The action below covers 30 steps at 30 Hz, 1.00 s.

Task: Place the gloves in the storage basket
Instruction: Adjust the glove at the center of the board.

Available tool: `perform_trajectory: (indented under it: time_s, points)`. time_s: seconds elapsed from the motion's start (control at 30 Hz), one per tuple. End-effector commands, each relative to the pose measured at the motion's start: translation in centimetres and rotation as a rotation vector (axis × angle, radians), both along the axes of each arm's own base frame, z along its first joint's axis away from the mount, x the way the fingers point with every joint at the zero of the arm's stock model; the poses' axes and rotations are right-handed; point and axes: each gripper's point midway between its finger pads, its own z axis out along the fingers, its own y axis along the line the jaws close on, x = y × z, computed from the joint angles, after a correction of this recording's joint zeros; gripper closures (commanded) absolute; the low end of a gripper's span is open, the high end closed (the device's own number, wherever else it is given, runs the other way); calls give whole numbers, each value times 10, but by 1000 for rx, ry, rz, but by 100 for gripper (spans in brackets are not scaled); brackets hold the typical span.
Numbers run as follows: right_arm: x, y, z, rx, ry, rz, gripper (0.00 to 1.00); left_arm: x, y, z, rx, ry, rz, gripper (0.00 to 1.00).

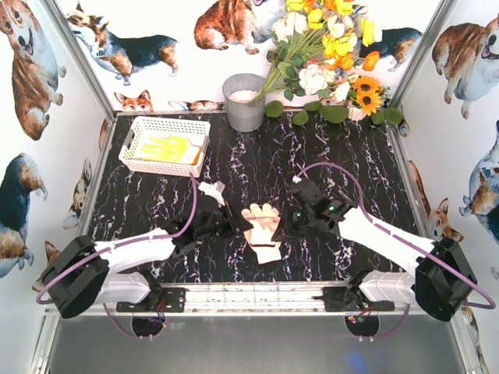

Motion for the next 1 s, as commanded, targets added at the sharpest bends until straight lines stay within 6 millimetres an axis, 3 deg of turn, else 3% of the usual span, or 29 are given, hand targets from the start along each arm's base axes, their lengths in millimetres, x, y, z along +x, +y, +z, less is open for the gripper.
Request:
perform_trajectory:
  time_s: [0.0, 0.33, 0.4, 0.53, 0.73, 0.83, 0.97]
  points:
    - [34, 16, 40, 74, -150, -50, 100, 30, -4, 34, -46, -86, 22, 100]
    - [97, 16, 90, 109, -368, -114, 100, 86, 12, 74, 19, -209, 62, 100]
    - [109, 15, 93, 97, -390, -104, 100, 99, 10, 86, 23, -246, 60, 100]
    - [133, 19, 95, 66, -442, -66, 100, 116, 8, 87, 78, -290, 37, 100]
    - [150, 26, 66, 7, -422, 5, 100, 128, 16, 52, 189, -281, 55, 100]
    - [140, 28, 42, 1, -349, 42, 100, 121, 15, 23, 202, -209, 31, 100]
    - [118, 22, 18, -7, -263, 67, 100, 104, 14, -1, 160, -132, 16, 100]
